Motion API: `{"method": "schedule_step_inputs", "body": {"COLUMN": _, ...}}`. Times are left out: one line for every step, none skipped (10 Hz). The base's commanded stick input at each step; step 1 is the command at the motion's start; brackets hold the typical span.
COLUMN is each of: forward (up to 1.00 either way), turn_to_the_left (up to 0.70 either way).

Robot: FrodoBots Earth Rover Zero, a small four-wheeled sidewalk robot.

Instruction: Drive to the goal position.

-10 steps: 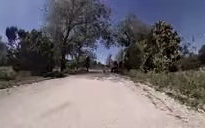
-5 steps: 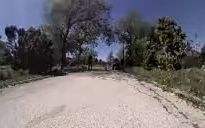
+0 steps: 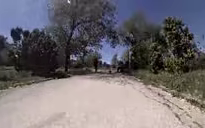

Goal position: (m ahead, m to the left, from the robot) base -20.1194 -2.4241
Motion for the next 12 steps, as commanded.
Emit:
{"method": "schedule_step_inputs", "body": {"forward": 0.7, "turn_to_the_left": 0.01}}
{"method": "schedule_step_inputs", "body": {"forward": 0.7, "turn_to_the_left": 0.01}}
{"method": "schedule_step_inputs", "body": {"forward": 0.7, "turn_to_the_left": 0.01}}
{"method": "schedule_step_inputs", "body": {"forward": 0.7, "turn_to_the_left": 0.01}}
{"method": "schedule_step_inputs", "body": {"forward": 0.7, "turn_to_the_left": 0.01}}
{"method": "schedule_step_inputs", "body": {"forward": 0.7, "turn_to_the_left": 0.01}}
{"method": "schedule_step_inputs", "body": {"forward": 0.7, "turn_to_the_left": 0.01}}
{"method": "schedule_step_inputs", "body": {"forward": 0.7, "turn_to_the_left": 0.01}}
{"method": "schedule_step_inputs", "body": {"forward": 0.7, "turn_to_the_left": 0.01}}
{"method": "schedule_step_inputs", "body": {"forward": 0.7, "turn_to_the_left": 0.01}}
{"method": "schedule_step_inputs", "body": {"forward": 0.7, "turn_to_the_left": 0.01}}
{"method": "schedule_step_inputs", "body": {"forward": 0.7, "turn_to_the_left": 0.01}}
